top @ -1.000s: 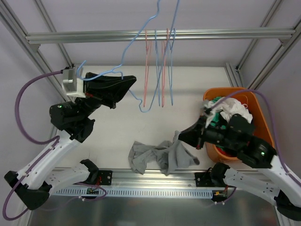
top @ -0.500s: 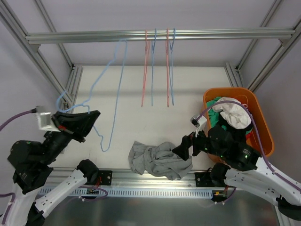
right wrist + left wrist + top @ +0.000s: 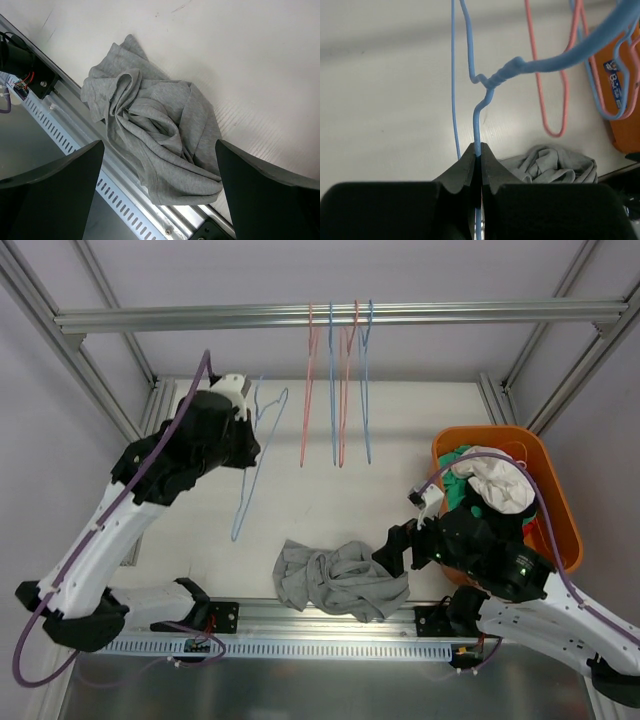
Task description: Remove the tank top from the hanger
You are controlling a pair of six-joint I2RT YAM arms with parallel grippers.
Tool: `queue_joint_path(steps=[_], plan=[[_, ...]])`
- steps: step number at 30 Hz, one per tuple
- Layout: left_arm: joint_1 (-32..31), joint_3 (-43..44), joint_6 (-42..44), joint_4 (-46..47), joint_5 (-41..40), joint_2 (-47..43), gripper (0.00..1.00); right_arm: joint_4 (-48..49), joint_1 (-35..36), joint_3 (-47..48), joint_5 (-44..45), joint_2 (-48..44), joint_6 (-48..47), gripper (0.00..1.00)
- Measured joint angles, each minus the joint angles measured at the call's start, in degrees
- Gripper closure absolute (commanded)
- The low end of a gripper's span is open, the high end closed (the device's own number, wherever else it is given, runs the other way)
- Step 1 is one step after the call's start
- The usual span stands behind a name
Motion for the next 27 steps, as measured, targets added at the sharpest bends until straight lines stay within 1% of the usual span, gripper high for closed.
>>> queue_joint_path(steps=[2,5,8,11,15,20,27], plan=[[0.0,9.8,1.4,-2.3,-1.4,6.7,1.00,-0.2,0.0,0.0,0.0,-0.5,0.0,0.01],[0.2,21.9,3.0,-3.5,-3.1,14.9,1.00,-0.6,0.0,0.0,0.0,-2.2,0.0,0.00],[1.7,31.8,4.2,-5.7,-3.5,21.3,1.00,-0.9,0.0,0.0,0.2,-4.0,0.1,0.01],[5.1,39.8,4.7,-7.2,-2.7,27.1,1.00,-1.4,0.0,0.0,0.4,-5.9,0.1,0.00],[7.8,46.2,5.3,-8.8,-2.3,32.5,1.00,-2.0,0.0,-0.1,0.6,-7.4,0.1,0.01],[8.4,52.4,5.9,-10.0,-0.2,37.5,1.00,-2.4,0.0,-0.9,0.7,-7.4,0.1,0.01],[8.4,53.0,5.9,-10.0,0.8,38.6,1.00,-2.2,0.0,-2.6,0.4,-5.3,0.1,0.01]])
